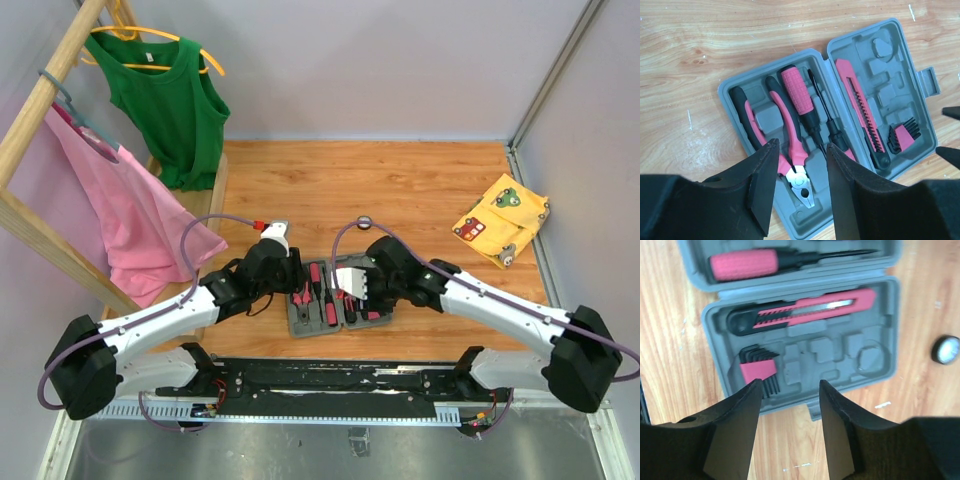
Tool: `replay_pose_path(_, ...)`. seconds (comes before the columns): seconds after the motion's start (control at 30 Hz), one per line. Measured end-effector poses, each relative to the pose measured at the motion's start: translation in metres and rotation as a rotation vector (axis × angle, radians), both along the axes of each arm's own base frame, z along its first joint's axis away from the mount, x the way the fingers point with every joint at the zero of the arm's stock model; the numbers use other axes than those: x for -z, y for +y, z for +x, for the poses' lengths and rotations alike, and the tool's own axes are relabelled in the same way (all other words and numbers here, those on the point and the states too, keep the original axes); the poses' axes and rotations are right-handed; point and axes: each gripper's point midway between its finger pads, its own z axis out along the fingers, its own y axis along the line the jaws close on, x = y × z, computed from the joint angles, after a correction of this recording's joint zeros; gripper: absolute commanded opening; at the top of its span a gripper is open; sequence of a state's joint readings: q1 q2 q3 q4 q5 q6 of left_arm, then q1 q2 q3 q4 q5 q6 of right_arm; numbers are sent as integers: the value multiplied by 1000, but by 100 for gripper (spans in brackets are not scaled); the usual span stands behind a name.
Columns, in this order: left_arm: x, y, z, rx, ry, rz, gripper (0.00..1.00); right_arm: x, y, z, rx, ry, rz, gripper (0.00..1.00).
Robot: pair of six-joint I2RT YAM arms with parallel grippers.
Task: Sort the tools into containers
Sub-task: Place the engineering item in the storage box.
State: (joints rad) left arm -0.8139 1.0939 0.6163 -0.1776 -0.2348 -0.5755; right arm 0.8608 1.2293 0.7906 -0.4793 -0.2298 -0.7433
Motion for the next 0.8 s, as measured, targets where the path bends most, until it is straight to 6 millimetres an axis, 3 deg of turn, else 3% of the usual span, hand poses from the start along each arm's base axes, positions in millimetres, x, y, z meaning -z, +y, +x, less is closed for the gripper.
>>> replay_pose_path(0.13, 0, 1, 1, -7, -4, 3, 47, -24, 5, 12, 127, -70, 126, 53)
replay_pose_path(0.3, 0, 3, 3, -18, -10, 10, 47, -37, 14, 16, 317, -36, 298, 59)
replay_pose_path(0.43, -1, 5, 4, -23, -14, 19, 47, -40, 14, 25, 533, 9, 390, 62)
replay_pose_path(0.6, -5, 9, 8, -54, -34, 28, 48, -38, -1, 44, 823, 12, 429, 64)
replay_pose_path(0.8, -11, 15, 11, -89, -57, 28, 49, -35, -12, 55, 1018, 10, 415, 69)
